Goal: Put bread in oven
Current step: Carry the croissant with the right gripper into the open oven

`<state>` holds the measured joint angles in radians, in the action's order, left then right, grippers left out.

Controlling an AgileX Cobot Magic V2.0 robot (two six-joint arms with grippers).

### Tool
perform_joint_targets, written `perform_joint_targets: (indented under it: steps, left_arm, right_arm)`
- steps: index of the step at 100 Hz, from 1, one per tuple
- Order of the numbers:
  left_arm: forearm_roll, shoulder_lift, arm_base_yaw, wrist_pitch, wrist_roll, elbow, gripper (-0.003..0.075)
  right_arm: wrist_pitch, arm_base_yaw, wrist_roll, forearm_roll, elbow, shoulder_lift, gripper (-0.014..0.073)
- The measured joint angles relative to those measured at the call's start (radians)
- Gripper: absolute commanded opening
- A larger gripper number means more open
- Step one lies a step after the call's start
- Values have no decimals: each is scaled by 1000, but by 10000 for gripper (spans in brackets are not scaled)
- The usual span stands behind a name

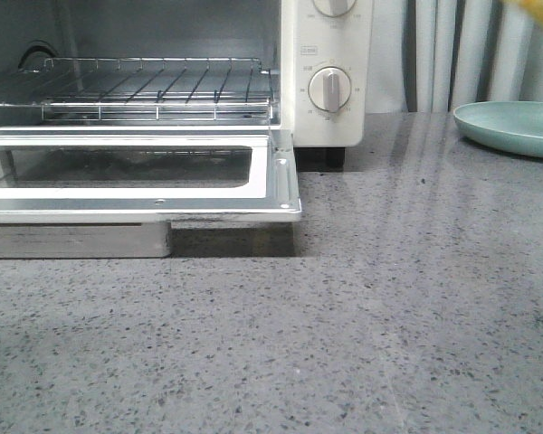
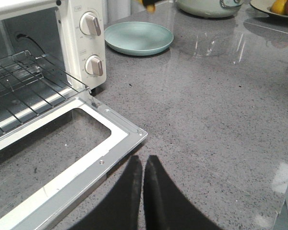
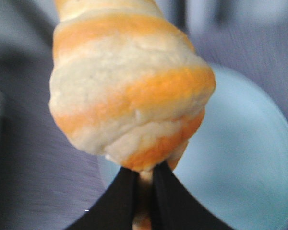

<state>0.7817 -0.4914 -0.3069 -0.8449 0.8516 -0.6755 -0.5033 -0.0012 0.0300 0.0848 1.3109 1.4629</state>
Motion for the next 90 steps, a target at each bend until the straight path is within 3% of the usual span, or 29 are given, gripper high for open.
perform_joint_targets:
  steps: [10,22,34,48,64,90]
  left_arm:
    - [0,0,0,39,0,0,-22]
    - [2,0,0,110,2,0,-22]
    - [6,0,0,157,2,0,-22]
    - [8,0,0,167,2,0,-22]
    - [8,0,0,138,2,0,-22]
    - [8,65,0,46,2,0,-22]
  right_arm:
    - [12,136,-46,0,31,-127,-66]
    - [20,376,-107,4,89,-216,-65]
    - [20,599,-124,-3,121,-225,-65]
    - [20,784,-130,-28,123,-171,-65]
    - [-13,867,-130,-33,123,-45,-65]
    - [-16,874,-94,-40,123,145,-65]
